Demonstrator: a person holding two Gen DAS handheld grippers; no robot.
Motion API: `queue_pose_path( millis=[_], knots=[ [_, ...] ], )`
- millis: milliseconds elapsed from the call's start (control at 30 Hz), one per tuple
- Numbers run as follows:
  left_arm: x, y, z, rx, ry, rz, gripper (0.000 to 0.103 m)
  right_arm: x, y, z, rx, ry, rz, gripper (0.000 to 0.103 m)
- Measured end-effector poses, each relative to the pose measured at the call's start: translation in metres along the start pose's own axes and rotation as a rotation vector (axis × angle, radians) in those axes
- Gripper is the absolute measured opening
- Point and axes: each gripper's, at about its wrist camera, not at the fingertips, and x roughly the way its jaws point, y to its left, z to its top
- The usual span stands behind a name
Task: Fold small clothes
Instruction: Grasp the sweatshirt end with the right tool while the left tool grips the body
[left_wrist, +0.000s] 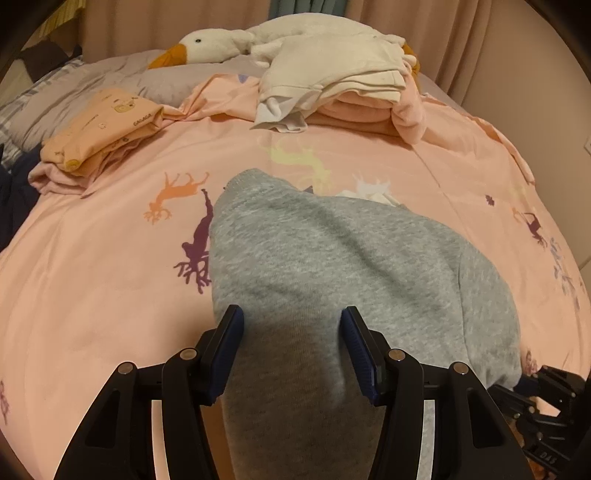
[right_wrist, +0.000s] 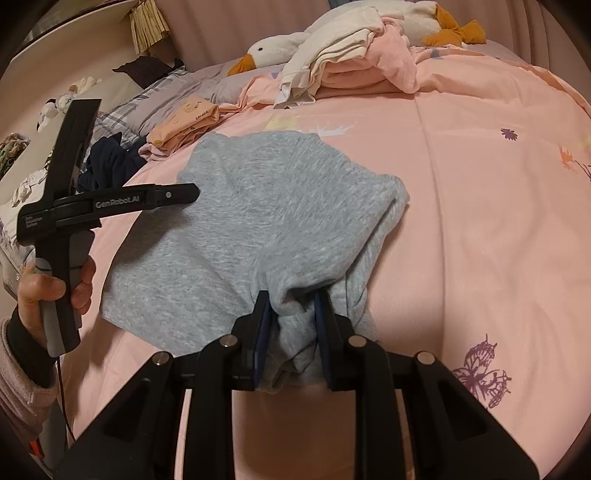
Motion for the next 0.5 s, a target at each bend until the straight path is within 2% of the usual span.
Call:
queue_pose_path(
  millis=[233, 300, 333, 500],
  knots=[
    [-0.012, 0.007, -0.001, -0.047, -0.012, -0.022, 0.055, -0.018, -0.003, -0.002, 0.033, -0.023, 0.006, 0.026],
    [-0.021, 0.012, -0.004, -0.066, -0.022, -0.031, 0.055, -0.027, -0.005, 0.001, 0.042, -0.057, 0.0, 0.03],
    [-0.025, 0.015, -0.006, -0.073, -0.025, -0.034, 0.055, -0.032, -0.006, 0.004, 0.047, -0.077, -0.006, 0.036],
    [-0.04, 0.02, -0.012, -0.073, -0.046, -0.035, 0.055, -0.041, -0.016, 0.027, 0.103, -0.175, 0.02, 0.037]
  ],
)
